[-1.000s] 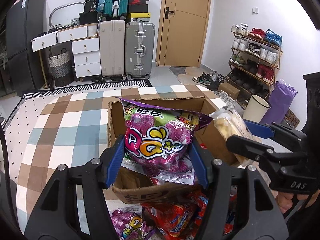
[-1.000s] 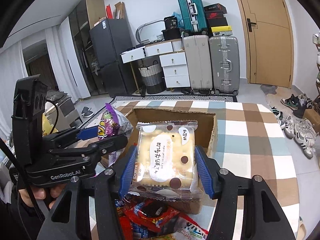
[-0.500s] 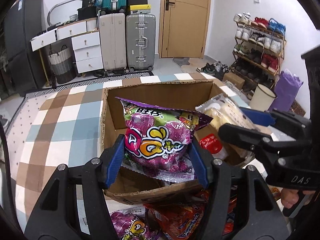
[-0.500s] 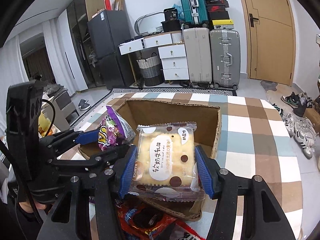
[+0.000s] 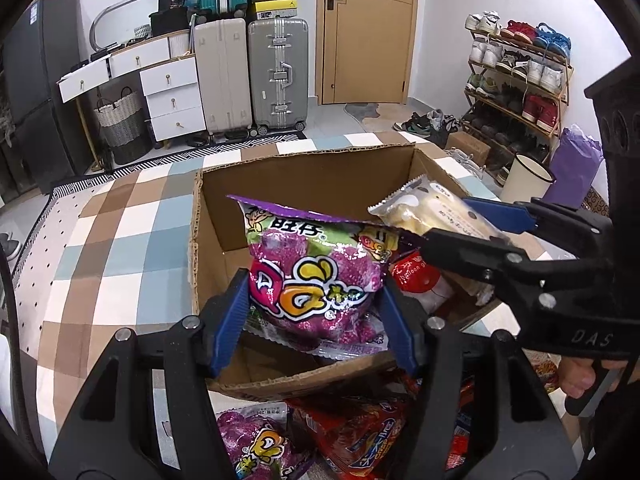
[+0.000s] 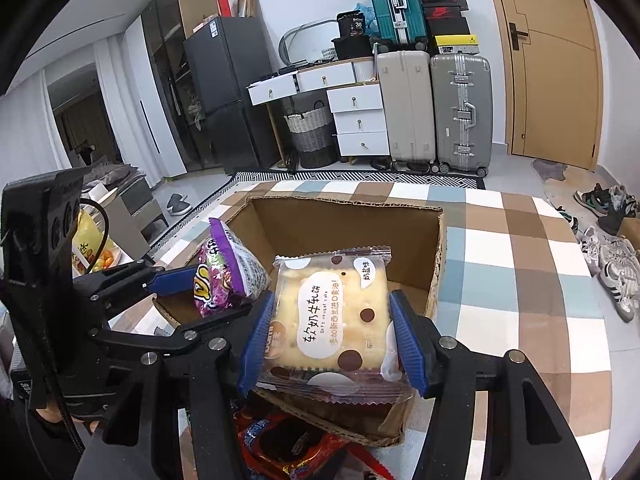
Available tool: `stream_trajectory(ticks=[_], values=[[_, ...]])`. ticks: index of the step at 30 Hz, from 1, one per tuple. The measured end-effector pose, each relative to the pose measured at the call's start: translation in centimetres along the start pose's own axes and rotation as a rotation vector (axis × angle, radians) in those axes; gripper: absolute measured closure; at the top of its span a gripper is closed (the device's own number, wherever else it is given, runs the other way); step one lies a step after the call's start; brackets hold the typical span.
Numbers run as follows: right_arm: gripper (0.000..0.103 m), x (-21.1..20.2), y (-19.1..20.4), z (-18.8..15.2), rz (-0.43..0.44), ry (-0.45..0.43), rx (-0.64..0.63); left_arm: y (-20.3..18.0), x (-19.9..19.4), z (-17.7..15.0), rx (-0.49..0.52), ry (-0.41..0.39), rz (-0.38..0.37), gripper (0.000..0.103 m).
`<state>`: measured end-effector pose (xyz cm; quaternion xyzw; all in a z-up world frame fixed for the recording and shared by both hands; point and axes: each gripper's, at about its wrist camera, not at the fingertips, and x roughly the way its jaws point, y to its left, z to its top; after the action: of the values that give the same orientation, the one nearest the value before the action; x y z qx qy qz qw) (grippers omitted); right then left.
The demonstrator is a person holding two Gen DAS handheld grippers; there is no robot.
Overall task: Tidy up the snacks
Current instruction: 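Carry both held snacks over the box and lower them inside, then open both grippers to release the snacks into the box and withdraw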
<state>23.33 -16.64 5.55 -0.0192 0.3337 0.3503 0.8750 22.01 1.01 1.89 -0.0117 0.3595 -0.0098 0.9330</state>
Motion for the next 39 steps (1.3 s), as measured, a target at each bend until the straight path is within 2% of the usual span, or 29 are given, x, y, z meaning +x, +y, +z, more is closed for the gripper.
stream_trajectory(ticks=[7, 9, 11, 12, 14, 16, 19, 21, 25, 30, 35, 39], values=[[0.045, 0.0, 0.1, -0.1, -0.028, -0.012, 0.002, 0.0, -0.2, 0.0, -0.005, -0.011, 0.021, 0.041], [0.038, -0.7, 0.5, -0.2, -0.038, -0.037, -0.004, 0.1, -0.2, 0.2, -0.015, -0.005, 0.017, 0.041], [0.025, -1.6, 0.7, -0.3, -0.044, -0.064, -0.006, 0.2, -0.4, 0.4, -0.022, 0.000, 0.005, 0.039], [0.023, -2.1, 0.9, -0.4, -0.043, -0.082, -0.009, 0.2, -0.6, 0.5, -0.026, -0.002, -0.002, 0.035], [0.011, -3.2, 1.1, -0.5, -0.038, -0.098, -0.008, 0.4, -1.3, 0.5, -0.045, -0.022, -0.006, 0.019], [0.005, -3.9, 1.2, -0.6, -0.016, -0.090, -0.005, 0.5, -2.0, 0.4, -0.058, -0.032, -0.028, 0.015], [0.000, -5.2, 1.5, -1.1, -0.027, -0.096, 0.004, 0.5, -2.8, 0.4, -0.055, -0.026, -0.041, 0.009], [0.000, -6.0, 1.6, -1.4, -0.022, -0.100, 0.006, 0.1, -3.6, 0.2, -0.047, -0.043, -0.018, 0.002], [0.000, -7.6, 1.9, -2.0, -0.052, -0.122, 0.007, 0.1, -5.2, -0.4, -0.057, -0.064, -0.026, 0.001], [0.000, -9.0, 2.3, -2.7, -0.068, -0.107, 0.014, 0.8, -7.9, -1.7, -0.094, -0.090, -0.016, 0.001], [0.000, -10.5, 2.5, -3.7, -0.094, -0.136, 0.029, 1.7, -10.7, -3.8, -0.117, -0.112, -0.007, 0.001], [0.000, -11.3, 2.7, -4.9, -0.098, -0.120, 0.032, 2.5, -12.3, -5.4, -0.126, -0.126, 0.011, 0.001]])
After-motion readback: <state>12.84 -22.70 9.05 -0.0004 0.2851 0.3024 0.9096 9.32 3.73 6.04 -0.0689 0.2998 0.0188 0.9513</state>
